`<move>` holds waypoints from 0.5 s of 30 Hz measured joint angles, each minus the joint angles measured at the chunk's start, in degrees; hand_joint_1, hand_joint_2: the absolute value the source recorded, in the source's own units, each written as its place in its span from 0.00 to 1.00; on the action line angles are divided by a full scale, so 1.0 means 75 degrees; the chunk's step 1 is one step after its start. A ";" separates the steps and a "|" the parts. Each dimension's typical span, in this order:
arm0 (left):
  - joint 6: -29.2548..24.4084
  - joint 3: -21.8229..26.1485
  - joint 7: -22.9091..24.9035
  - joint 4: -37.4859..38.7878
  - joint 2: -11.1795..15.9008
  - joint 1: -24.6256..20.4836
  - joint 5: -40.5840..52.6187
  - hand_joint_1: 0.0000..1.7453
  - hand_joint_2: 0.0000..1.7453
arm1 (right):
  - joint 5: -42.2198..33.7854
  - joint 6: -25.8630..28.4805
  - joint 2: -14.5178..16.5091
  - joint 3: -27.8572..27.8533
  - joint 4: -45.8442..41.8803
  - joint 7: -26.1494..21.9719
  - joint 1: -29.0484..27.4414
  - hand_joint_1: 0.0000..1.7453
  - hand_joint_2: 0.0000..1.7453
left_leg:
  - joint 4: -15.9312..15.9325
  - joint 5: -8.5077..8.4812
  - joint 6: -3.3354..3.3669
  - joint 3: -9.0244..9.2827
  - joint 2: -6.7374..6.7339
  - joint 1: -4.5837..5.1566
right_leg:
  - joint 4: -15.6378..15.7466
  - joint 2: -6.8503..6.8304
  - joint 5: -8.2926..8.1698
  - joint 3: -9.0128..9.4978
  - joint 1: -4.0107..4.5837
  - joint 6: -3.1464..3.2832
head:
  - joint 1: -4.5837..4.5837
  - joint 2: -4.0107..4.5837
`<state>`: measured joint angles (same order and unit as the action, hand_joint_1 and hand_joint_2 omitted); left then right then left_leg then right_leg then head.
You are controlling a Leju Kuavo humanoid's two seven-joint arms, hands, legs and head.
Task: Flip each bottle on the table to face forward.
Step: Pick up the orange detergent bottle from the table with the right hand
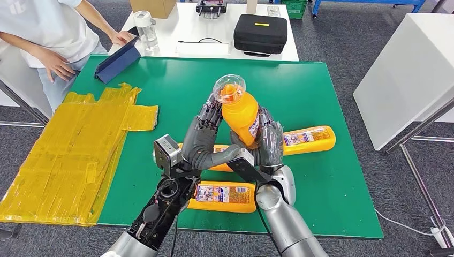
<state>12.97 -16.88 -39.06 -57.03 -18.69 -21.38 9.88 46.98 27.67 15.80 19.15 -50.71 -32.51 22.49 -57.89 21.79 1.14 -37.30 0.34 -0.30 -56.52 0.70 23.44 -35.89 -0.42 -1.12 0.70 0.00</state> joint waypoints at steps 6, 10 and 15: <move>-0.0001 -0.0028 -0.0085 0.0059 -0.0001 -0.0049 -0.0072 0.00 1.00 | -0.0210 -0.0279 0.0007 0.0177 -0.0149 -0.0245 -0.0114 1.00 1.00 | 0.0000 0.0001 0.0000 -0.0003 0.0000 0.0000 | 0.0000 0.0000 0.0000 -0.0001 0.0000 0.0000 | 0.0000 0.0000; -0.0007 -0.0041 -0.0103 0.0082 -0.0001 -0.0110 -0.0104 0.00 1.00 | -0.0359 -0.0516 0.0007 0.0309 -0.0265 -0.0423 -0.0199 1.00 1.00 | 0.0000 0.0000 0.0000 -0.0003 0.0001 0.0000 | 0.0000 0.0000 0.0000 -0.0002 0.0000 0.0000 | 0.0001 0.0000; -0.0011 -0.0060 -0.0113 0.0104 -0.0001 -0.0131 -0.0116 0.00 1.00 | -0.0506 -0.0600 0.0004 0.0387 -0.0331 -0.0512 -0.0245 1.00 1.00 | 0.0000 0.0000 0.0000 -0.0003 0.0000 0.0000 | 0.0000 0.0000 0.0000 -0.0001 0.0000 0.0000 | 0.0000 0.0001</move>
<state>12.89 -17.33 -39.91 -56.25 -18.69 -22.37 9.01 43.18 23.17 15.82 22.05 -53.19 -36.35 20.65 -57.89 21.78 1.14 -37.32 0.34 -0.30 -56.52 0.70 23.44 -35.90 -0.42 -1.12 0.70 0.01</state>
